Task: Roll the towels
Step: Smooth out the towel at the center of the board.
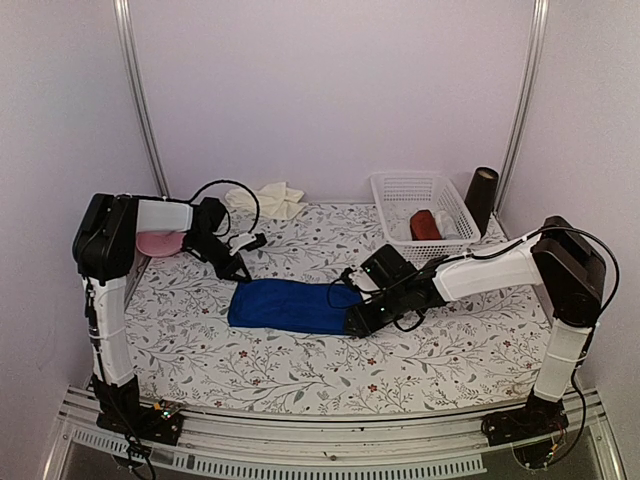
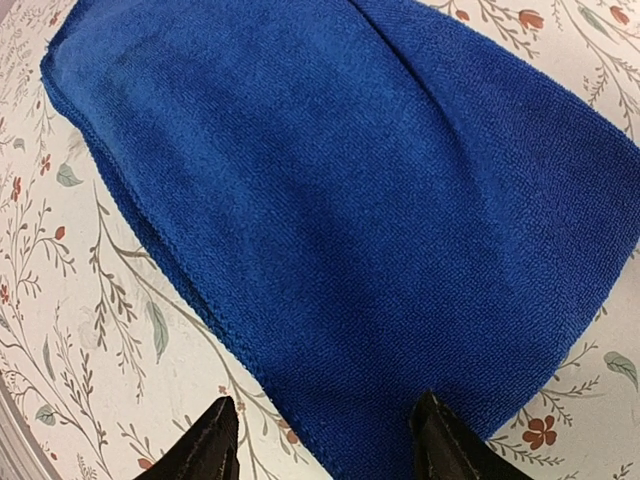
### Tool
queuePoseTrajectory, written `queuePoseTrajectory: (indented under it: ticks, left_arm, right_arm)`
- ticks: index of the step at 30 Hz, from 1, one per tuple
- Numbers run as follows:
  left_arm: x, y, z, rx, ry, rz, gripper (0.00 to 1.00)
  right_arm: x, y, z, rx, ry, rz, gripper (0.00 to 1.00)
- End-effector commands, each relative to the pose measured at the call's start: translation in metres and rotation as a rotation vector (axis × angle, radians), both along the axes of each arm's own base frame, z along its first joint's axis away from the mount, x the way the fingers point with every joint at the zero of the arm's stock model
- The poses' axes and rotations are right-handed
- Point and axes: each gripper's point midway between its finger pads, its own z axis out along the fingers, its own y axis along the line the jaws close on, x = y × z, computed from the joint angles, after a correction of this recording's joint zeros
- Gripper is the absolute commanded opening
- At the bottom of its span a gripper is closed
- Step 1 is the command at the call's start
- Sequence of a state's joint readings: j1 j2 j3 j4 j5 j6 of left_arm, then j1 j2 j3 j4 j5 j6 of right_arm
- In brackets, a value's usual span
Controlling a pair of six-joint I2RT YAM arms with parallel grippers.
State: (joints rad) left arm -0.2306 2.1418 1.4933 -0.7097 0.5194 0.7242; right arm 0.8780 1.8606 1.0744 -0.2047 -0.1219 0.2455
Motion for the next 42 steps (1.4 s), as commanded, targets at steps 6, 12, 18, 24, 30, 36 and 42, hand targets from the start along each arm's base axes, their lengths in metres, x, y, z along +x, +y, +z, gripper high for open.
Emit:
queuePoseTrajectory:
  ticks: [6,12,18,24,30,36,42]
  left_arm:
    - [0.041,0.035,0.007,0.226,-0.29,0.162,0.0]
    - [0.036,0.027,0.013,0.238,-0.327,0.15,0.0]
    - [0.042,0.022,0.041,0.194,-0.371,0.163,0.43]
    - [0.053,0.028,0.106,0.148,-0.54,0.229,0.61]
    - [0.002,0.005,0.113,0.076,-0.559,0.041,0.53]
    - [-0.06,-0.021,0.069,0.032,-0.442,-0.154,0.34]
    - [-0.068,-0.026,0.035,0.068,-0.367,-0.165,0.25]
  right_arm:
    - [0.0,-0.009,-0.006,-0.071,-0.003,-0.011,0.59]
    - [-0.015,-0.008,-0.01,-0.072,0.055,0.054,0.59]
    - [-0.01,0.002,0.026,-0.016,-0.002,0.089,0.61]
    - [0.023,0.002,0.076,0.033,-0.13,0.023,0.61]
    - [0.061,0.0,0.085,0.042,-0.183,-0.072,0.49]
    - [0.082,0.008,0.058,0.005,-0.175,-0.109,0.27]
    - [0.097,0.004,0.026,-0.033,-0.137,-0.15,0.2]
